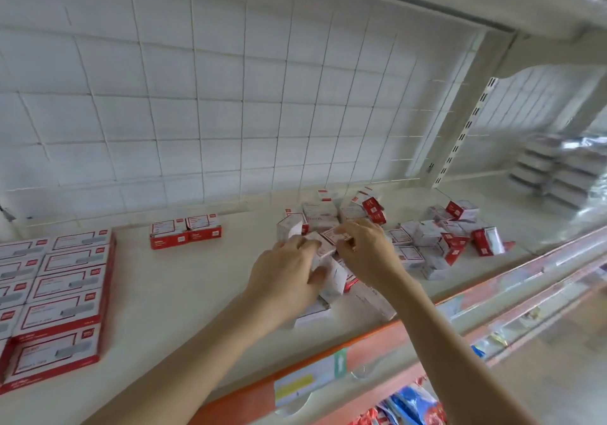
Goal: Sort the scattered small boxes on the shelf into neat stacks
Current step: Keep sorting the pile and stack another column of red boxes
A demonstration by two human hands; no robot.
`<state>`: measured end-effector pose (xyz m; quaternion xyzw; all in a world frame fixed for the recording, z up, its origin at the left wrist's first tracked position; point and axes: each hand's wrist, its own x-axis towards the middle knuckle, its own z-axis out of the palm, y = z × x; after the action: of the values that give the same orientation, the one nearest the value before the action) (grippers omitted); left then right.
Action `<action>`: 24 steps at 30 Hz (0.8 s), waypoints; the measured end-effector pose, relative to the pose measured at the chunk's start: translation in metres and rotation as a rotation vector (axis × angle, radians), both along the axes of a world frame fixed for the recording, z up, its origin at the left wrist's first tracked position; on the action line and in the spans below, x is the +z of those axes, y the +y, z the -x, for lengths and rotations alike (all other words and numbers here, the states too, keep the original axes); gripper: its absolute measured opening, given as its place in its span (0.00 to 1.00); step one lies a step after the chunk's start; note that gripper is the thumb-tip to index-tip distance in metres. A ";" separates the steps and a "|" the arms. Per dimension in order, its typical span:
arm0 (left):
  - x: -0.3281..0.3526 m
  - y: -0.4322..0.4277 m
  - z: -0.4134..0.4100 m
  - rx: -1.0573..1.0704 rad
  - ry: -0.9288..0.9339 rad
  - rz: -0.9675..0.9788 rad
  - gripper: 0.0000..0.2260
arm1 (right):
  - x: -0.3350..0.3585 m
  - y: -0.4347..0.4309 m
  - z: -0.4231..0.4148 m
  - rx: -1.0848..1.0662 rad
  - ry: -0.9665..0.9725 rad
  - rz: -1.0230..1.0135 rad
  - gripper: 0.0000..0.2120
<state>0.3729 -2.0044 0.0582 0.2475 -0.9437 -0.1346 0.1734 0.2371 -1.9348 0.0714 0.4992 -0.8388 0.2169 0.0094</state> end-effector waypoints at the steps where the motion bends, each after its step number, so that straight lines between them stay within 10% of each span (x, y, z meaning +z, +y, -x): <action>1: 0.000 0.004 0.007 -0.006 0.002 -0.002 0.23 | -0.002 0.005 0.009 -0.018 0.003 0.010 0.13; 12: -0.009 0.027 0.045 -0.038 -0.105 -0.054 0.25 | -0.025 0.018 0.071 -0.049 -0.025 -0.207 0.23; 24: 0.020 0.041 0.103 0.011 0.057 -0.062 0.28 | -0.005 0.043 0.122 0.044 0.040 0.063 0.22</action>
<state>0.2703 -1.9633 0.0778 0.2540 -0.9324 -0.1699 0.1931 0.1147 -1.8914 0.0661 0.5214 -0.8200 0.2333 0.0374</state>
